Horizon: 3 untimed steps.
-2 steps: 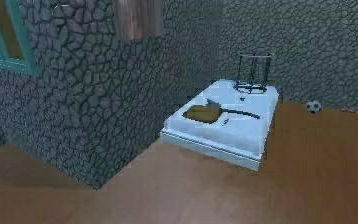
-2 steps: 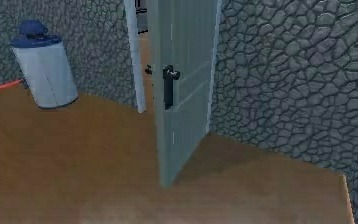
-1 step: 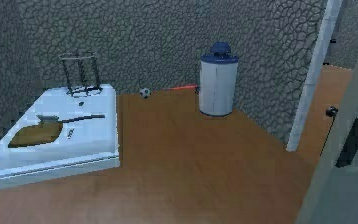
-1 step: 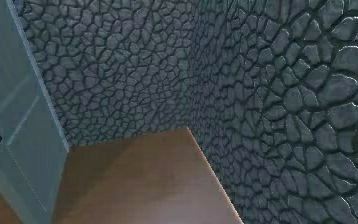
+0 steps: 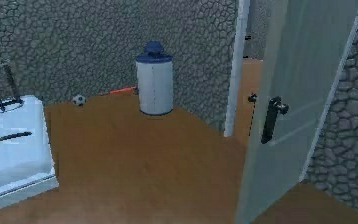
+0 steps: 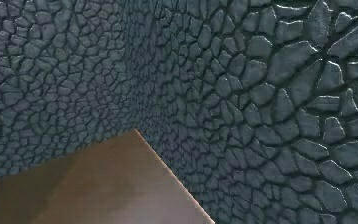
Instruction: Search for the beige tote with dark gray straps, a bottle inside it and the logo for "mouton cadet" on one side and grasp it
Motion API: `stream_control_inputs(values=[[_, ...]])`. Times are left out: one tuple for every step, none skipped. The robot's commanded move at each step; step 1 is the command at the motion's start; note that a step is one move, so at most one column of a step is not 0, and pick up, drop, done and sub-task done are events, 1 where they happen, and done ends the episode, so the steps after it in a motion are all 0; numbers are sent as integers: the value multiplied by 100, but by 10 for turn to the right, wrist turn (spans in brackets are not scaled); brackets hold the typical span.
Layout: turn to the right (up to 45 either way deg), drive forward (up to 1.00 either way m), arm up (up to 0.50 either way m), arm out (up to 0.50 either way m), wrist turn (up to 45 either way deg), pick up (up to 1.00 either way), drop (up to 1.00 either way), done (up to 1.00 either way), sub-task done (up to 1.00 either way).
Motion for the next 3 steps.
stream_control_inputs(values=[[0, 100, 0, 0, 0, 0, 0, 0, 0], [330, 0, 0, 0, 0, 0, 0, 0, 0], [30, 0, 0, 0, 0, 0, 0, 0, 0]])
